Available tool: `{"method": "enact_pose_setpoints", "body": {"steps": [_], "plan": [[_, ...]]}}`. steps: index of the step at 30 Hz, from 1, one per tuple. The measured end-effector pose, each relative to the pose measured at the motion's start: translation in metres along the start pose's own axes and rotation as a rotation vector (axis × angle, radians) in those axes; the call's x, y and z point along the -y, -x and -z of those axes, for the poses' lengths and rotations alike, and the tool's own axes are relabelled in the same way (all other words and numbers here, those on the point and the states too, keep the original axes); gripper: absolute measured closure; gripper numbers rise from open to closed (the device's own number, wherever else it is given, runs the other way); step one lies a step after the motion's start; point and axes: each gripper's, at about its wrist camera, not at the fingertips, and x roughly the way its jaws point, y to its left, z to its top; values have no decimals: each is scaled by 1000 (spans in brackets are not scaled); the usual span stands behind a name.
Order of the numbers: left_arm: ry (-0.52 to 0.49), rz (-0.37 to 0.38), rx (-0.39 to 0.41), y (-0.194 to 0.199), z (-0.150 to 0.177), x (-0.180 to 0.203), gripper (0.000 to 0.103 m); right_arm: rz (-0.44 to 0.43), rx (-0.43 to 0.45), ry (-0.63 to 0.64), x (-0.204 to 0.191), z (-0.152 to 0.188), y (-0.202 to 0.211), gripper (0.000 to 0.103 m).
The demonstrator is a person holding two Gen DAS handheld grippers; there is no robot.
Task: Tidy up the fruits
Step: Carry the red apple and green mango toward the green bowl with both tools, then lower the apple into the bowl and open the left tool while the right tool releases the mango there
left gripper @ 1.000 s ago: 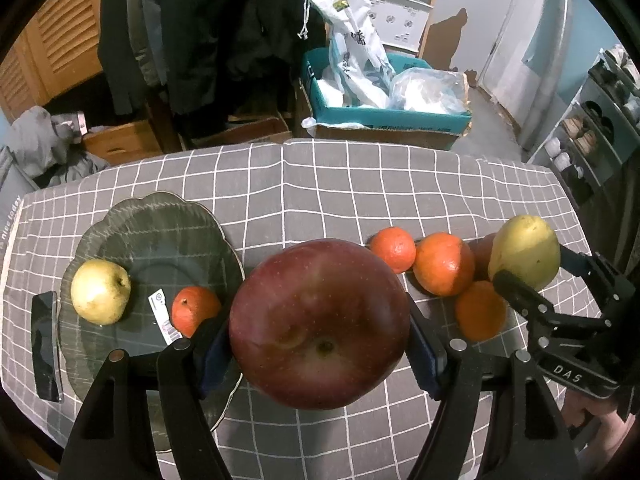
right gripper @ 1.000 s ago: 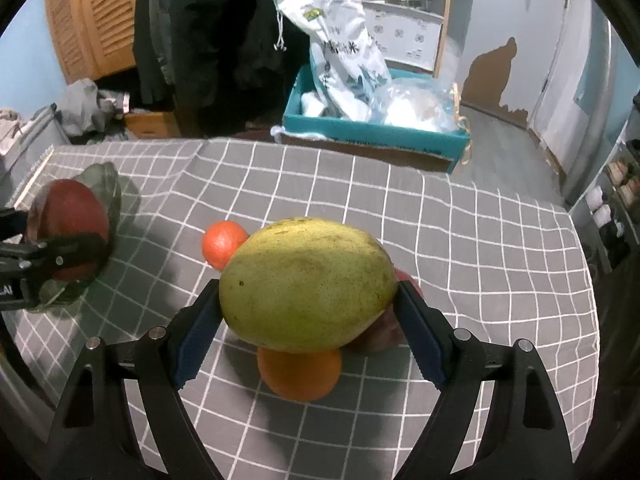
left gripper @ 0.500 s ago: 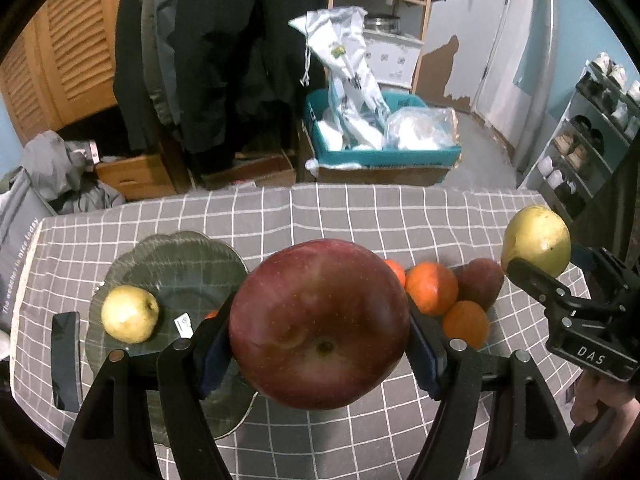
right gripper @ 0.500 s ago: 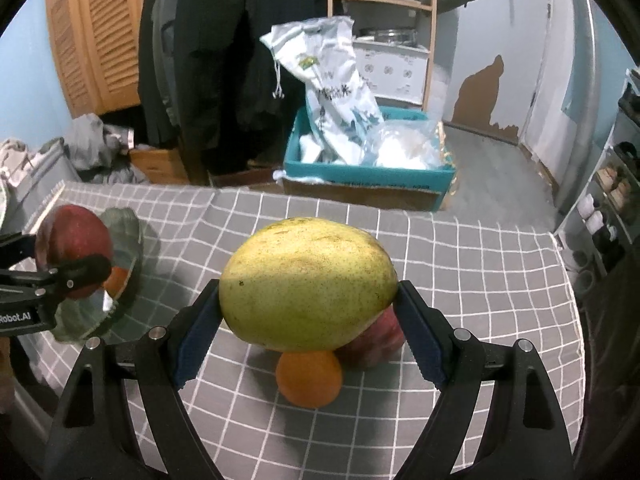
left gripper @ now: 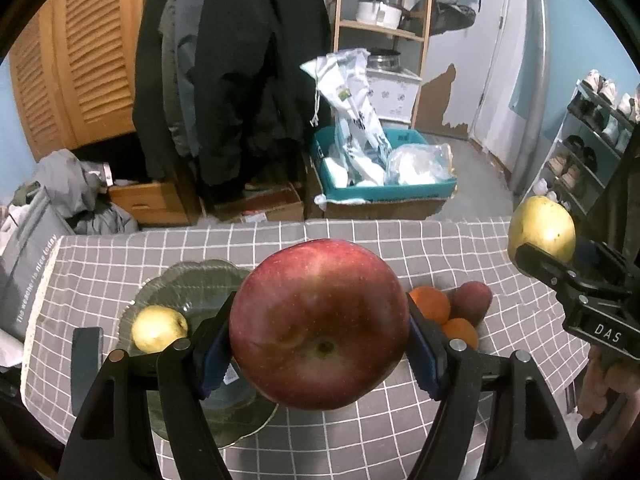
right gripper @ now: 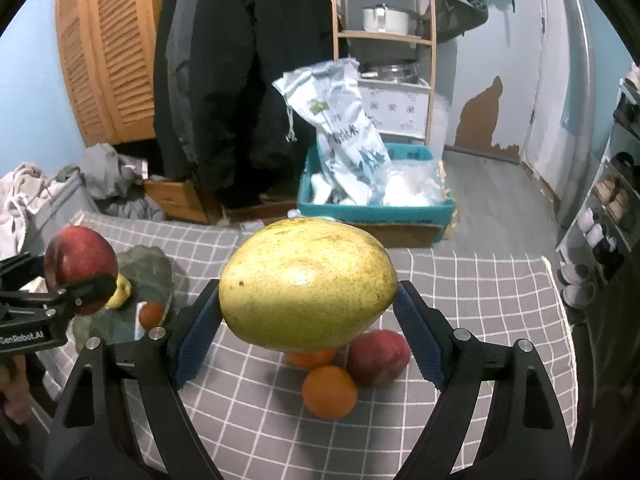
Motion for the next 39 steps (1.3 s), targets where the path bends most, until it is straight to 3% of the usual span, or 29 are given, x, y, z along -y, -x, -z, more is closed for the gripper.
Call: {"method": "enact_pose_setpoints", "body": {"steps": [16, 39], "plan": [[39, -19, 59, 28, -2, -31, 27, -46, 55, 34, -34, -24, 15, 19], [173, -110, 11, 20, 19, -126, 27, -205, -14, 96, -130, -41, -40, 19]]}}
